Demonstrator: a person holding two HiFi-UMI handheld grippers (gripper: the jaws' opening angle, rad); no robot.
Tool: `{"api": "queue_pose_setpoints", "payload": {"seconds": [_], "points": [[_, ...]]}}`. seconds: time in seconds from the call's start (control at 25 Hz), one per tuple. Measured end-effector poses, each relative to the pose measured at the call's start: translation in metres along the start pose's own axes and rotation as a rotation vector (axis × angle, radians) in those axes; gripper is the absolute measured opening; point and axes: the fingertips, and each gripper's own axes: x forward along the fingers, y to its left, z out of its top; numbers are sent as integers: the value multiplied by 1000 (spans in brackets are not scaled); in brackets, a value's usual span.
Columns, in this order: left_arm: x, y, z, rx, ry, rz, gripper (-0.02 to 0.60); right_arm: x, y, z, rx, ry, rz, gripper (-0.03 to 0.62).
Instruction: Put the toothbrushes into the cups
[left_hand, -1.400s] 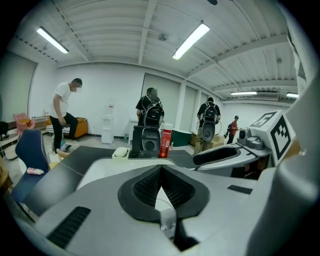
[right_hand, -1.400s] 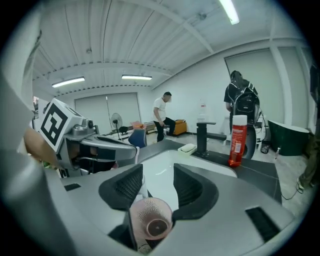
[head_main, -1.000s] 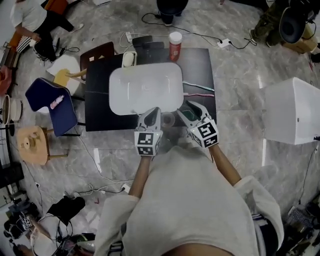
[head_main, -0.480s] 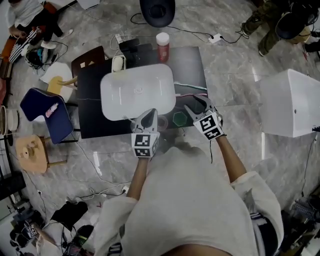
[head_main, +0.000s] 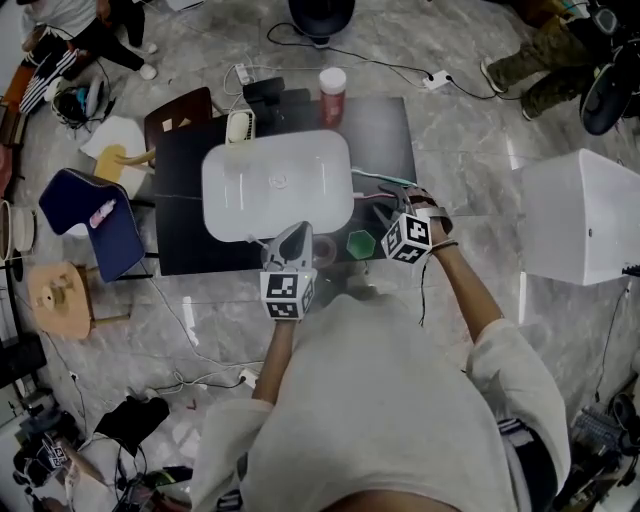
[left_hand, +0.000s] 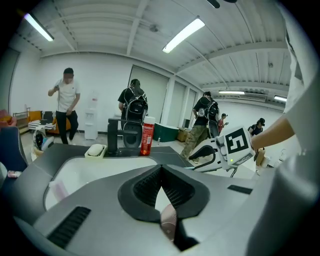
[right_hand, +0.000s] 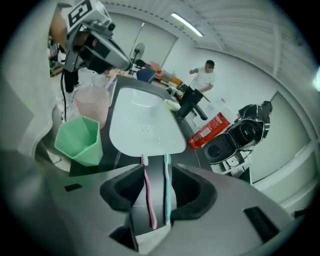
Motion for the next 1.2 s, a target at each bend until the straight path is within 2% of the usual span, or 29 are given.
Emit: {"api": "queue_pose_setpoints", "payload": {"seconds": [0.2,0.4,0.76,1.2], "points": [[0,6,0,0,2,18,26,30,-6,-9,-117,74,40,176],[0,10,2,-6,1,36,26,53,-17,-7,-140,98,66,162],[-2,15,0,-17,8,59,26,90,-22,-20,-111,168,138,124],[-3,24,2,-28,-1,84,26,105,-25,-16,-45,197,204,109]]}}
